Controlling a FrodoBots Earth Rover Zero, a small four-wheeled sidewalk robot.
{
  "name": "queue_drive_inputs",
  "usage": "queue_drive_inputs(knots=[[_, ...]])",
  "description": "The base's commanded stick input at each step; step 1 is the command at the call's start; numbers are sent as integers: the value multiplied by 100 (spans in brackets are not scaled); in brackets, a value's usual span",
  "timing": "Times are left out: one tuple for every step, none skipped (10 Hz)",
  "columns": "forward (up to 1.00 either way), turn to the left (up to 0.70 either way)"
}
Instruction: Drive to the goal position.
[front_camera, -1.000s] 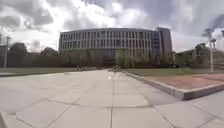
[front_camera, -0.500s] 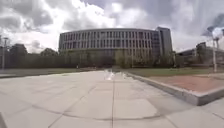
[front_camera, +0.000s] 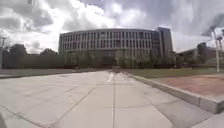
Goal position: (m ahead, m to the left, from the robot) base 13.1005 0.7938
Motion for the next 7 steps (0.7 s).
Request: queue_drive_inputs(knots=[[70, 0], [70, 0], [70, -9], [70, -35], [70, -16], [70, 4], [70, 0]])
